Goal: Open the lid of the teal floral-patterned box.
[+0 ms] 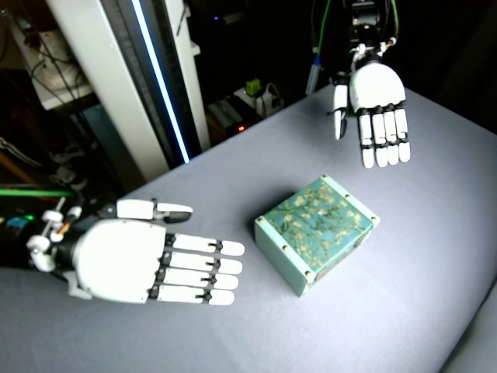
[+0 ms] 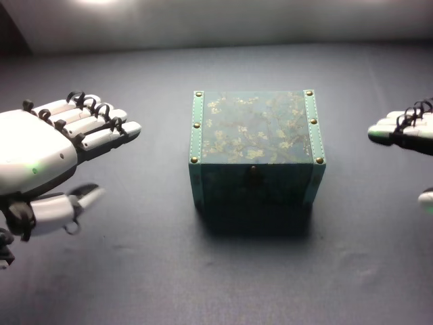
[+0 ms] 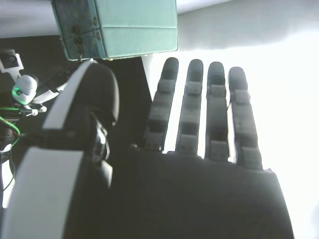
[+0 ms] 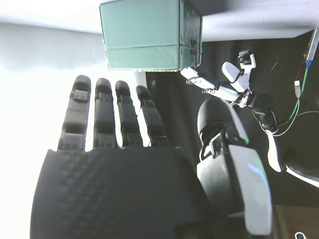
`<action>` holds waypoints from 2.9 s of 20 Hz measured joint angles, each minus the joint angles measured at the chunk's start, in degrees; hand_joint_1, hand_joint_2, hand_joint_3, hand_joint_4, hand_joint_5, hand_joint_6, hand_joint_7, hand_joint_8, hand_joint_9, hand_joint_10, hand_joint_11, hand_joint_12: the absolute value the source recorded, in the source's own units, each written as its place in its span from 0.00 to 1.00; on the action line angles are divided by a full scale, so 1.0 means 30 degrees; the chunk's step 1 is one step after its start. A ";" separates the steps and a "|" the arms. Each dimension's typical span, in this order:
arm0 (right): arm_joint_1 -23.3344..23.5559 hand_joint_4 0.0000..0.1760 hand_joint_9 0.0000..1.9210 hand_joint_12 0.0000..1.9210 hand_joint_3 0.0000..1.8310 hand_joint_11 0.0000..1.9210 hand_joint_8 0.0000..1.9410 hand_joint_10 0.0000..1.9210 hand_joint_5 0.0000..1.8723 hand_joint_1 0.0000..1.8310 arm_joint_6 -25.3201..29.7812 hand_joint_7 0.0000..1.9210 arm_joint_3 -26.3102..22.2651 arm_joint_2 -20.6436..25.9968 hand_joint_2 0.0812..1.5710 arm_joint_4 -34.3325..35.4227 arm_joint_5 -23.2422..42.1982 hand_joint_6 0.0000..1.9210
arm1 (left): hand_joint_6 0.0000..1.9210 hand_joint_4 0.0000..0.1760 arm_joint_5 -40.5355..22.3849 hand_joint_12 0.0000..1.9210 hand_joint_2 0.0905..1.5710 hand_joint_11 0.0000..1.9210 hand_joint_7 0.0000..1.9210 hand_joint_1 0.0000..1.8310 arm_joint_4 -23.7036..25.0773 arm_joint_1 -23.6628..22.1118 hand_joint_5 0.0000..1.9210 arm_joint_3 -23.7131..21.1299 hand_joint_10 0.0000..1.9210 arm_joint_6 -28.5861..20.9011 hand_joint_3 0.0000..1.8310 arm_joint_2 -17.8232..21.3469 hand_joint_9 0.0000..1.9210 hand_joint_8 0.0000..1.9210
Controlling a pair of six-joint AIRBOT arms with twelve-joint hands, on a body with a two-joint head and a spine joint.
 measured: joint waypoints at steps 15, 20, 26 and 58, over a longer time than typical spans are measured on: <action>0.2171 0.00 0.04 0.17 0.00 0.00 0.00 0.00 0.10 0.06 0.1020 0.09 0.0692 -0.1078 0.95 -0.3832 -0.2127 0.00 | 0.00 0.43 0.3366 0.31 0.99 0.00 0.00 0.42 0.2958 -0.1865 0.00 0.1749 0.00 -0.1982 0.00 -0.1836 0.08 0.00; 0.2535 0.00 0.02 0.09 0.00 0.00 0.00 0.00 0.07 0.00 0.1253 0.05 0.1151 -0.1610 0.93 -0.4379 -0.2878 0.00 | 0.00 0.00 0.4692 0.23 0.99 0.00 0.03 0.25 0.4211 -0.2696 0.01 0.2135 0.00 -0.2244 0.03 -0.2630 0.08 0.00; 0.3344 0.00 0.00 0.01 0.00 0.00 0.00 0.00 0.05 0.00 0.1413 0.01 0.1428 -0.1967 0.90 -0.5260 -0.3541 0.00 | 0.00 0.00 0.5566 0.03 1.00 0.03 0.02 0.13 0.5311 -0.3213 0.03 0.2470 0.00 -0.2922 0.07 -0.3104 0.04 0.00; 0.3701 0.00 0.00 0.00 0.00 0.00 0.00 0.00 0.04 0.00 0.1668 0.02 0.1698 -0.2812 0.83 -0.1005 -0.0372 0.00 | 0.00 0.52 0.1166 0.50 0.97 0.00 0.00 0.38 0.1902 -0.2849 0.00 0.2404 0.00 -0.3672 0.01 -0.3293 0.08 0.00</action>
